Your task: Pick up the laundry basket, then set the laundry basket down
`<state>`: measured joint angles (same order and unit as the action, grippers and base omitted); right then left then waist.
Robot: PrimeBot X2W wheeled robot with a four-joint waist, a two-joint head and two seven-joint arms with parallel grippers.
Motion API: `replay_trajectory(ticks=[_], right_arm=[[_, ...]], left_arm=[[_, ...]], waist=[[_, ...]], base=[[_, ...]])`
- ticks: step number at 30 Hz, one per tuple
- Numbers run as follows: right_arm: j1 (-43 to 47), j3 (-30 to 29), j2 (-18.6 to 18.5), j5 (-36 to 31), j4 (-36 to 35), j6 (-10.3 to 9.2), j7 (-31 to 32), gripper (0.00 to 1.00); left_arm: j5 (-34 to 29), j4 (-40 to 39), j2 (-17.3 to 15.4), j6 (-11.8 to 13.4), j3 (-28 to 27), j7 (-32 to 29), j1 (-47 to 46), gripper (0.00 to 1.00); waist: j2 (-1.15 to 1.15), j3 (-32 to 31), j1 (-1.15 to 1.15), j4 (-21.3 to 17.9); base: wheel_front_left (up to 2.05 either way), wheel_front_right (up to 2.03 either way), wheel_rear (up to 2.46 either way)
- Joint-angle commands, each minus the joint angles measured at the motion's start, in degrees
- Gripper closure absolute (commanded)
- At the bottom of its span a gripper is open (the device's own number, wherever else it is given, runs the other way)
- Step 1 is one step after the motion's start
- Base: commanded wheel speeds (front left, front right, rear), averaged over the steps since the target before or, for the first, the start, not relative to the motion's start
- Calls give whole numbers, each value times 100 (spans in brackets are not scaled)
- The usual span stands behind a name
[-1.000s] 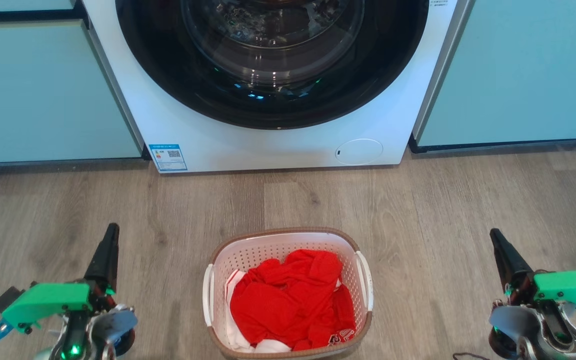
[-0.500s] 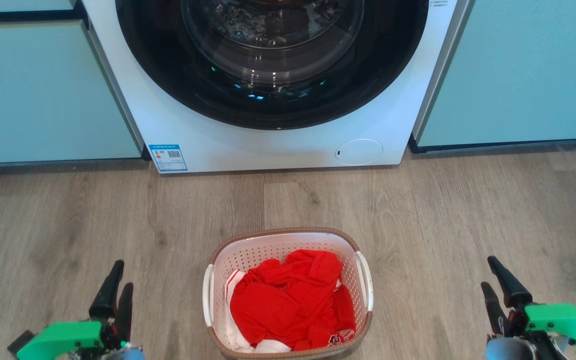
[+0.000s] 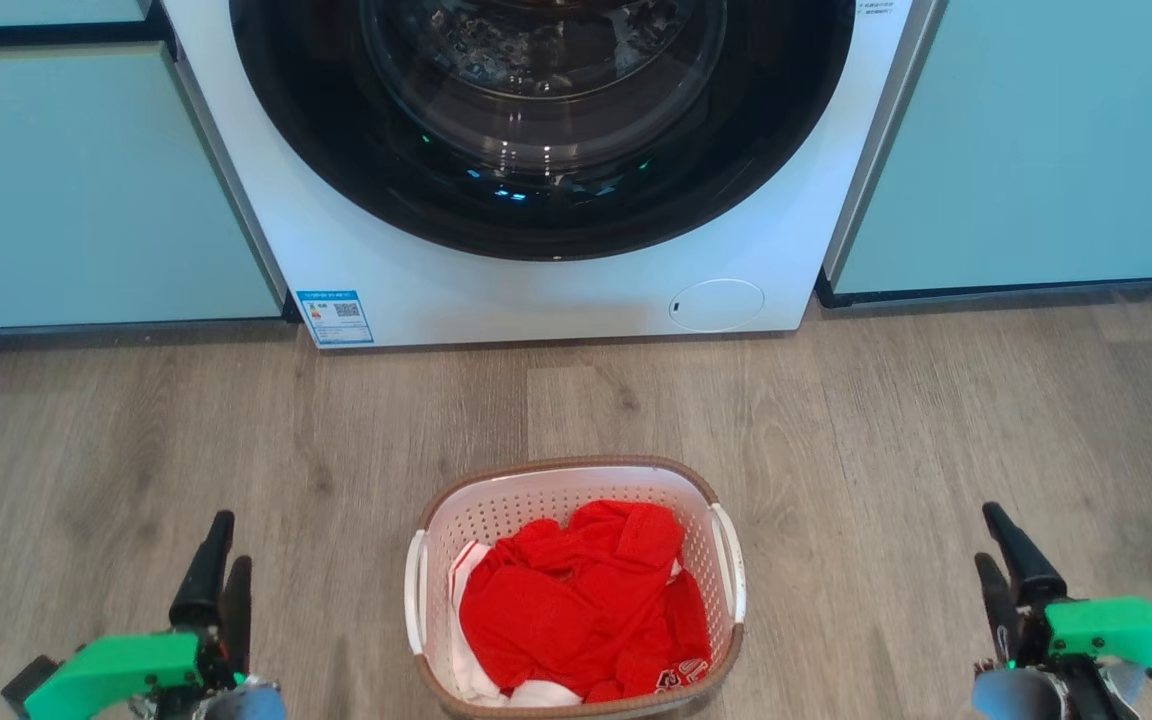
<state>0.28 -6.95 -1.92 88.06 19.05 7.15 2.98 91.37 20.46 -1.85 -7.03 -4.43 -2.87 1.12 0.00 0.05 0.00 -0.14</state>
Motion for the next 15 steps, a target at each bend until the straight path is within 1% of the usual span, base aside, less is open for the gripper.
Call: replay_trajectory(ticks=[1, 9, 15], right_arm=[[-302, 8, -26, -133, -252, 12, -59, 0], [-401, -36, -31, -827, -634, 14, -193, 0], [-489, 52, -35, -1529, -944, 15, -294, 0]], left_arm=[[-91, -222, -61, -9, -82, 46, -328, 0], [-467, -417, -64, -12, -152, 180, -390, 0], [-773, -614, -67, -14, -135, 280, -426, 0]], waist=[[0, -1, 0, 1], [0, 9, 0, 3], [0, 23, 0, 5]], base=[[0, 0, 0], [0, 0, 0], [0, 0, 0]])
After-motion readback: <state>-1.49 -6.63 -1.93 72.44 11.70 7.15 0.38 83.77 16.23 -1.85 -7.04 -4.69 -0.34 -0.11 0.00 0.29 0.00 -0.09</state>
